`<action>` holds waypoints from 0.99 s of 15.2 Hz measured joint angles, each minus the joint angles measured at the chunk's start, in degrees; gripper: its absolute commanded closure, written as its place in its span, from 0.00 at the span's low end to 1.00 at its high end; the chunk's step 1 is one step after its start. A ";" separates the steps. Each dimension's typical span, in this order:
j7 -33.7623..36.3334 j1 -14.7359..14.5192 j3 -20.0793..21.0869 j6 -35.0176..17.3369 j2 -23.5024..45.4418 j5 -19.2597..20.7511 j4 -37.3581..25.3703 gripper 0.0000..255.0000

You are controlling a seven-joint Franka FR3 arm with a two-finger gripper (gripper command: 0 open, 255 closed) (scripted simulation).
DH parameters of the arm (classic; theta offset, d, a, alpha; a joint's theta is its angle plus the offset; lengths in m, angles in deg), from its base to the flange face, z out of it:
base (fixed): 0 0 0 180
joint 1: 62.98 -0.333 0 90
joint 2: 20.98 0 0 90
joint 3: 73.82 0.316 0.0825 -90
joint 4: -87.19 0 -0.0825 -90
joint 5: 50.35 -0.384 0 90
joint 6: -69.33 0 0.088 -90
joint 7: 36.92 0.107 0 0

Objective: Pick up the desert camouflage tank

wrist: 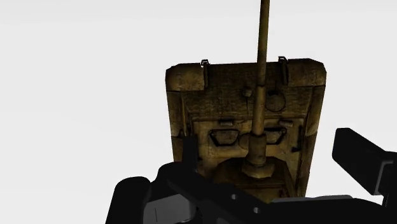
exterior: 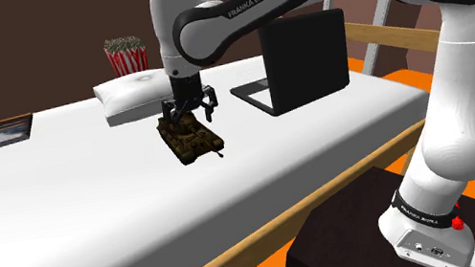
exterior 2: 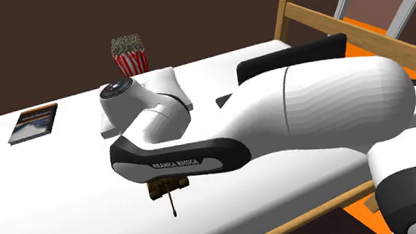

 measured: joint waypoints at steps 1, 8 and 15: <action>0.15 0.00 -0.03 -0.80 0.16 0.12 0.66 0.00; 0.47 -0.05 -0.11 -2.51 0.70 0.47 1.88 1.00; 0.48 -0.06 -0.10 -2.55 0.71 0.49 1.82 1.00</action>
